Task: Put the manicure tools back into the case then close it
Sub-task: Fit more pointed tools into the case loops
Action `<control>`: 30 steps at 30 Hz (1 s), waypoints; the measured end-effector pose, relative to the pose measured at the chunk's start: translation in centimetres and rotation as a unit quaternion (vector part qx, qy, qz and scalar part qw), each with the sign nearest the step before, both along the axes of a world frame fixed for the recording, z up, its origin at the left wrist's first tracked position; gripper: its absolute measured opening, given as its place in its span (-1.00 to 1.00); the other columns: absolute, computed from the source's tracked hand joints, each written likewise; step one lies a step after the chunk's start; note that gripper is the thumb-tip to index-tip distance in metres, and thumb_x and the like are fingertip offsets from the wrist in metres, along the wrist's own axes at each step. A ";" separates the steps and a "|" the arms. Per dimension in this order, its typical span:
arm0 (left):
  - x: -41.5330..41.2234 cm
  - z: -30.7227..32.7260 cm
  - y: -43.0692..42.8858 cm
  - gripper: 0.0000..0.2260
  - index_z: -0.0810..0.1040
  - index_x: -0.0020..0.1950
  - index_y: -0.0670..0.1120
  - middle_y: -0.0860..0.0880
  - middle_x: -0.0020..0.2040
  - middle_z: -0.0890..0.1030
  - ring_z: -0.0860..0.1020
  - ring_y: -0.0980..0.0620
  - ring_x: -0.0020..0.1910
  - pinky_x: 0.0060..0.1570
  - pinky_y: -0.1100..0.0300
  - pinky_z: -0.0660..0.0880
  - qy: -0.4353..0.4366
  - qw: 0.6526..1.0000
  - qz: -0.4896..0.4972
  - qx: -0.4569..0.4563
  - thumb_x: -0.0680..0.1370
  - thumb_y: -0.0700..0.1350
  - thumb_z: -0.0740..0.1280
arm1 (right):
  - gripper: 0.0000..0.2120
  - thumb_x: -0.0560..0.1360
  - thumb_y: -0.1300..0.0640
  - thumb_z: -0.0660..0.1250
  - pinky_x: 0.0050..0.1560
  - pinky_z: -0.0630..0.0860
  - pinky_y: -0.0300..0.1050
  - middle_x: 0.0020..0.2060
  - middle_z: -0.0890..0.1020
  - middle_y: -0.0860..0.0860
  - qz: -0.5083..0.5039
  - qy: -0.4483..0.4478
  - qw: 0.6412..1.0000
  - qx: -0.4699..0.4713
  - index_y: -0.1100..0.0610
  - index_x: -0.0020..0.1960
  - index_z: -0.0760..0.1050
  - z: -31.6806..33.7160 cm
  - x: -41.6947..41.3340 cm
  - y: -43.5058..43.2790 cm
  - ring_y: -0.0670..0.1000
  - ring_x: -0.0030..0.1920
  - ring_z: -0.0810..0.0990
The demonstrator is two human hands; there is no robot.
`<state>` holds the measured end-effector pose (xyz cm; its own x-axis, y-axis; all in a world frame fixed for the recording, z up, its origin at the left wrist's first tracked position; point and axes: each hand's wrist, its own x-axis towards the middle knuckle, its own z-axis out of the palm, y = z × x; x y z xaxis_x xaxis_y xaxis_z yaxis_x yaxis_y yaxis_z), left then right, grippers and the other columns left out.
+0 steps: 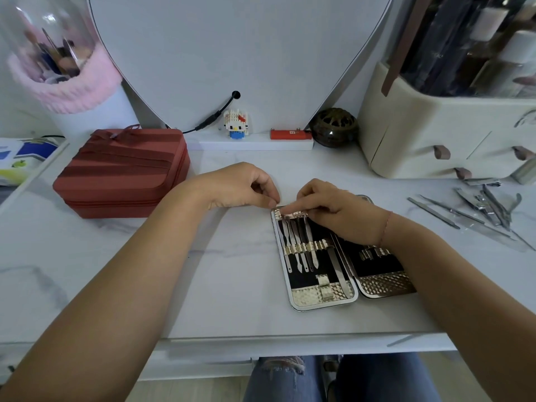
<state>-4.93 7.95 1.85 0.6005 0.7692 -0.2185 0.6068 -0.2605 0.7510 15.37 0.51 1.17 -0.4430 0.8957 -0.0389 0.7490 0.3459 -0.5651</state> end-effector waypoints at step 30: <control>0.0 -0.2 0.2 -0.91 0.64 -0.19 0.01 0.12 -0.34 0.57 0.43 0.30 -0.42 -0.34 0.47 0.36 -0.005 1.000 0.010 -0.011 0.42 -0.18 0.48 | -0.55 0.49 -0.18 -0.01 -0.03 0.13 -0.13 -0.02 0.45 -0.03 0.071 -0.163 0.974 0.139 -0.17 0.27 0.47 -0.1 -0.1 -0.2 -0.03 0.02 0.41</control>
